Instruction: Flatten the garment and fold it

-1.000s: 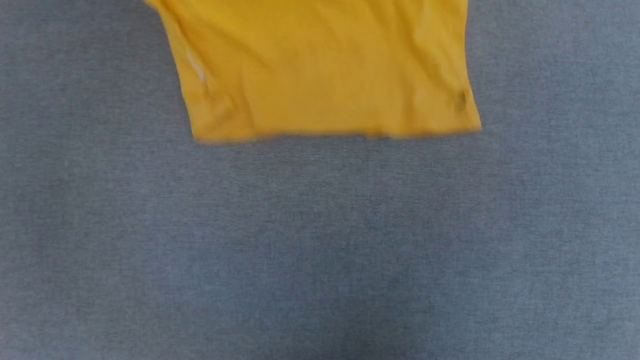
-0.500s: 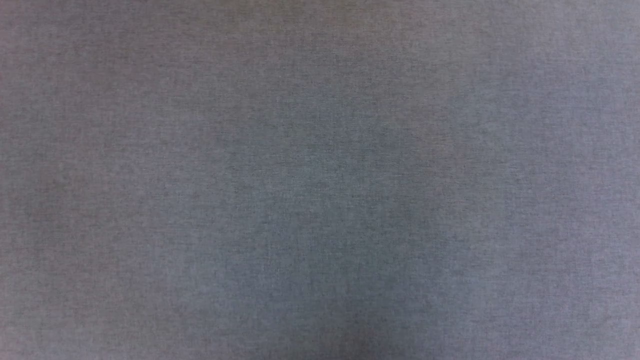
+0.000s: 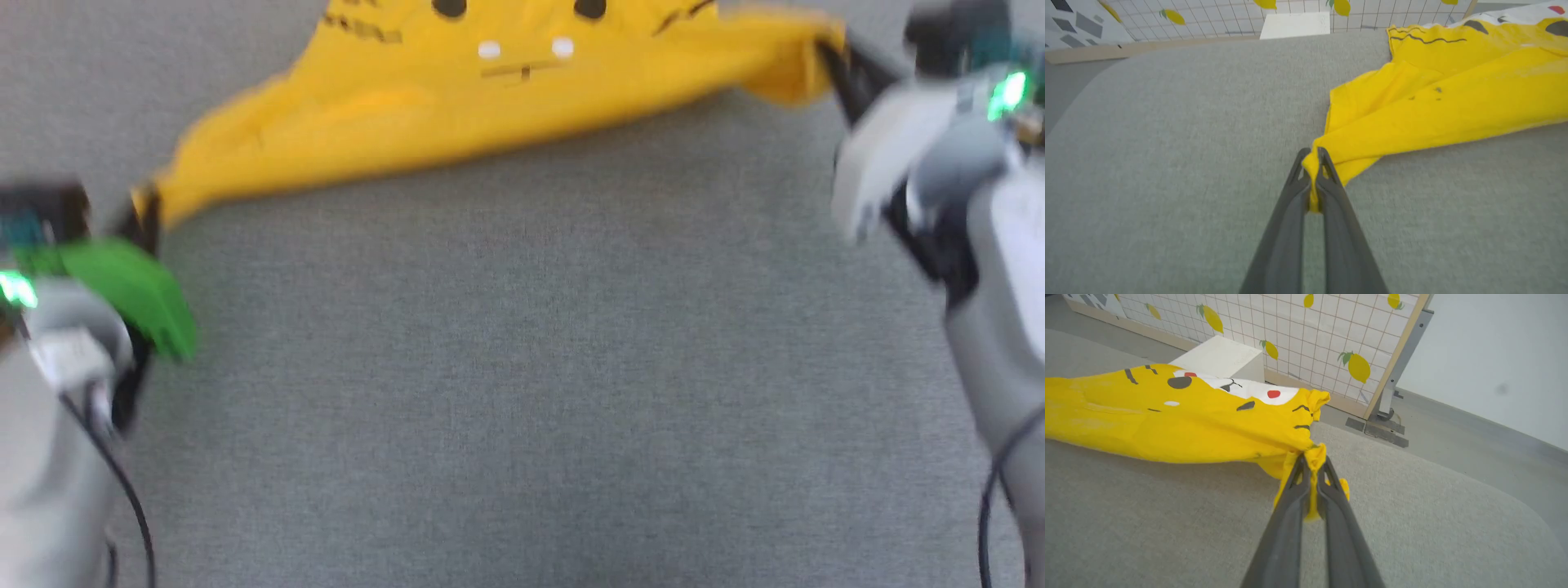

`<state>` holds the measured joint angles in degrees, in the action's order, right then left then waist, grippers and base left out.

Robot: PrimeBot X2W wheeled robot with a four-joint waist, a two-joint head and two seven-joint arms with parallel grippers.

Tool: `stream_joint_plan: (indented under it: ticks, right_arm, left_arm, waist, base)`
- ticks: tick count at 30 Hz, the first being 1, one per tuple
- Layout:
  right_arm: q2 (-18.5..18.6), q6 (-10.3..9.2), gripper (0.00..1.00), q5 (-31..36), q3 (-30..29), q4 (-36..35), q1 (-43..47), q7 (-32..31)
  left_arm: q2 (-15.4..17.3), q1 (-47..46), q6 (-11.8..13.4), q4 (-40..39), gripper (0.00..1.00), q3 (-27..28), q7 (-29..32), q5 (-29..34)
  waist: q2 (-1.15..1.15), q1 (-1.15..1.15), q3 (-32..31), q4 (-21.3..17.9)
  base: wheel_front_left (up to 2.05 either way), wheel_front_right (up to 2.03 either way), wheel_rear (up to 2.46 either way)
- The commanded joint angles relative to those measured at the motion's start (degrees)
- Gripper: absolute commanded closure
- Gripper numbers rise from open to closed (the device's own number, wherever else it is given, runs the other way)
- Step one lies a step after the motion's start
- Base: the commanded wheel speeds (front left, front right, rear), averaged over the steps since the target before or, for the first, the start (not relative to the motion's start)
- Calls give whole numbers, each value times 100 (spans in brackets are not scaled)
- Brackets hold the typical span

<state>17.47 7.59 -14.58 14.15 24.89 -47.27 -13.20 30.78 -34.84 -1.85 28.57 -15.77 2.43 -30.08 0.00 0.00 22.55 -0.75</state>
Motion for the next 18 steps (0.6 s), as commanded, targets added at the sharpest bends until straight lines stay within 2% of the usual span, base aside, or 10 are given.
stream_joint_plan:
  ticks: [1, 4, 7, 13, 18]
  right_arm:
    - [41, -10, 100, -165, -119, -306, 494, -107]
    - [66, -10, 100, -256, -403, -952, 1468, -349]
    - [-59, -10, 100, -115, -901, -1699, 2531, -506]
    - [-954, -10, 100, 356, -1950, -2848, 4309, -976]
    - [-1404, -10, 100, 339, -2339, -3322, 5422, -1603]
  left_arm:
    - [-55, 534, 108, -273, 100, 115, 125, -255]
    - [-136, 1505, 329, -894, 100, 263, 380, -633]
    - [-261, 2398, 610, -1563, 100, 365, 644, -963]
    - [-409, 3702, 1362, -2656, 100, 603, 954, -1265]
    - [-492, 4368, 1649, -3046, 100, 634, 1071, -1374]
  waist:
    - [0, 0, -582, 5]
    - [0, 0, -812, 28]
    - [0, 0, -1002, 104]
    - [0, 0, -1267, 192]
    - [0, 0, -1398, 248]
  base:
    - [0, 0, 0]
    - [0, 0, 0]
    - [0, 0, 0]
    - [0, 0, 0]
    - [0, 0, 0]
